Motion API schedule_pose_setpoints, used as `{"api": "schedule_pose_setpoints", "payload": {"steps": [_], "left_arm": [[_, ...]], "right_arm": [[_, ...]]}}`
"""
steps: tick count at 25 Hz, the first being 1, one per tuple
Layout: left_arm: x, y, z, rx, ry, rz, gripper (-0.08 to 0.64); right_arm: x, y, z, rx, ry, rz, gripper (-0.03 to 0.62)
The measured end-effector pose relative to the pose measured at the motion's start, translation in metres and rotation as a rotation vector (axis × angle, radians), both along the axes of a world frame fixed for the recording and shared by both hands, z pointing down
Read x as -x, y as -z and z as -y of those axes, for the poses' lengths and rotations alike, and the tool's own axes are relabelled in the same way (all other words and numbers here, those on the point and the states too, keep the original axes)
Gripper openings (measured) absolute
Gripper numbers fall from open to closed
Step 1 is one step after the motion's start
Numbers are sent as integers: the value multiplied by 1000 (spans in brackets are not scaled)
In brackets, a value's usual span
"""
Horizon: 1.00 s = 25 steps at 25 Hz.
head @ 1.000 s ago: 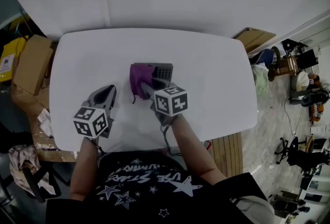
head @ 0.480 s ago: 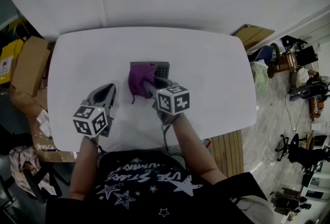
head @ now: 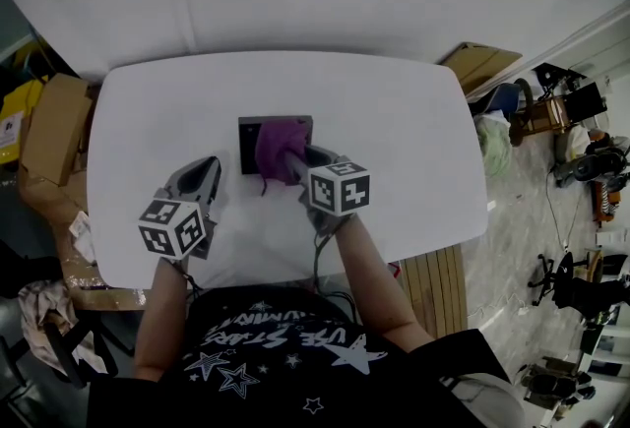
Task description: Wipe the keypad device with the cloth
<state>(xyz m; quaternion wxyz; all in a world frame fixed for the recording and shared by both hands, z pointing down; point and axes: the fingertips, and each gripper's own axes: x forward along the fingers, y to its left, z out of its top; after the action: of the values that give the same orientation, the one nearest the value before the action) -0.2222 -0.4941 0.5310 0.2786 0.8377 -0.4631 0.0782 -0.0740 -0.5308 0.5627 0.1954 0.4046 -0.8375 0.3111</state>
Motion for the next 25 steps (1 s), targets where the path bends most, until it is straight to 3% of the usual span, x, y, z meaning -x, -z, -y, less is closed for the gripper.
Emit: {"api": "schedule_pose_setpoints", "payload": {"steps": [25], "left_arm": [[-42,14,-22,-27,4,10,9]], "right_arm": [[-75,1,-16,-15,-55,-45,98]]}}
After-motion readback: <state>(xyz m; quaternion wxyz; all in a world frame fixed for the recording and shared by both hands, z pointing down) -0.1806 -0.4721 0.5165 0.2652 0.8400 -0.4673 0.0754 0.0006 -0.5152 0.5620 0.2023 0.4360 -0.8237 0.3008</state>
